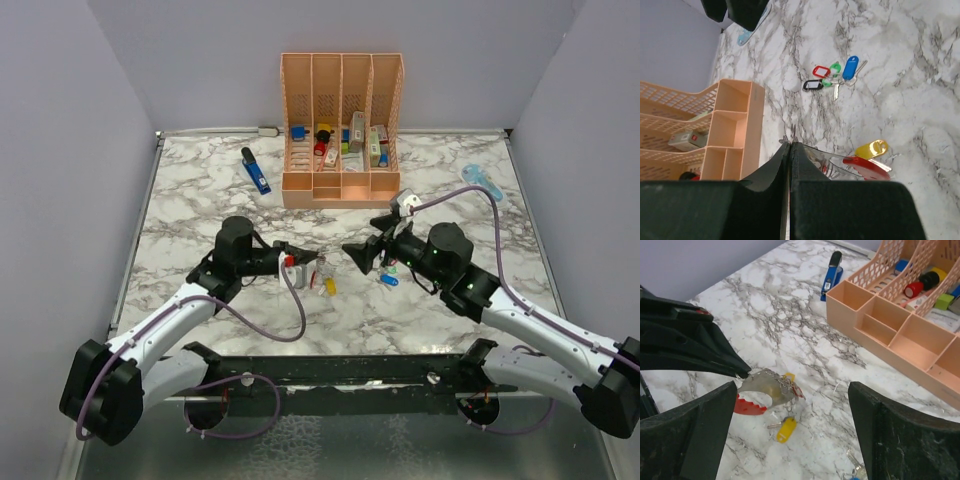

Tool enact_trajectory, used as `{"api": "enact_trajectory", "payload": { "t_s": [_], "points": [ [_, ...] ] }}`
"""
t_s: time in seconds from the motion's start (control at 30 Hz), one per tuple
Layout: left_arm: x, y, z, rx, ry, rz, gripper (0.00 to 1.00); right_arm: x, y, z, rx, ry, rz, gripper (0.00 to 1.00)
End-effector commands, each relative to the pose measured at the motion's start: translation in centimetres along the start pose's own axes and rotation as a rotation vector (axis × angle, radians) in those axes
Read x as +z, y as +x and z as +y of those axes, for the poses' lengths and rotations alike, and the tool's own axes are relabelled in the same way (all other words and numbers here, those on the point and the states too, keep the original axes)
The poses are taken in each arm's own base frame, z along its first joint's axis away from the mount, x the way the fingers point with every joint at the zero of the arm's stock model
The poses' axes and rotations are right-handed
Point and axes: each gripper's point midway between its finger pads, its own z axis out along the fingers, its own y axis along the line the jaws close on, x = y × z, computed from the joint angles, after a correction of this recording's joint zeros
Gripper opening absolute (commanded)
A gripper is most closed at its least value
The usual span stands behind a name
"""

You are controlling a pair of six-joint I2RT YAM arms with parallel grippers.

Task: Put the keys on the keyring

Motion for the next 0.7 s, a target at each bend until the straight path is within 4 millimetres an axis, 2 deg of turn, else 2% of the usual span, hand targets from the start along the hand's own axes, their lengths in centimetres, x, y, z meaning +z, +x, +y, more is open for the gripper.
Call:
{"api": "enact_trajectory", "payload": {
  "t_s": [0.0,0.17,0.3,0.43,0.67],
  "points": [
    [-0.5,-0.9,0.9,0.306,-0.058,-0.012,0.0,-0.4,2.9,-1.0,0.044,0.071,0.105,0.93],
    [-0.8,-1.7,1.0,0.446,-0.103,-0.038,0.0,-0.7,4.0,-1.2,0.081,0.091,0.141,0.83],
    [-1.1,-2.4,1.3,0.505,-0.141,-0.058,0.0,-1.0,4.6,-1.5,0.09,0.113,0.162,0.7],
    [-1.5,-2.8,0.8,0.552,-0.184,-0.09,0.0,-1.2,5.1,-1.7,0.098,0.129,0.178,0.68],
    [-2.1,-3.9,0.4,0.52,-0.247,-0.167,0.0,-0.9,5.3,-0.7,0.102,0.066,0.171,0.68]
  ]
}}
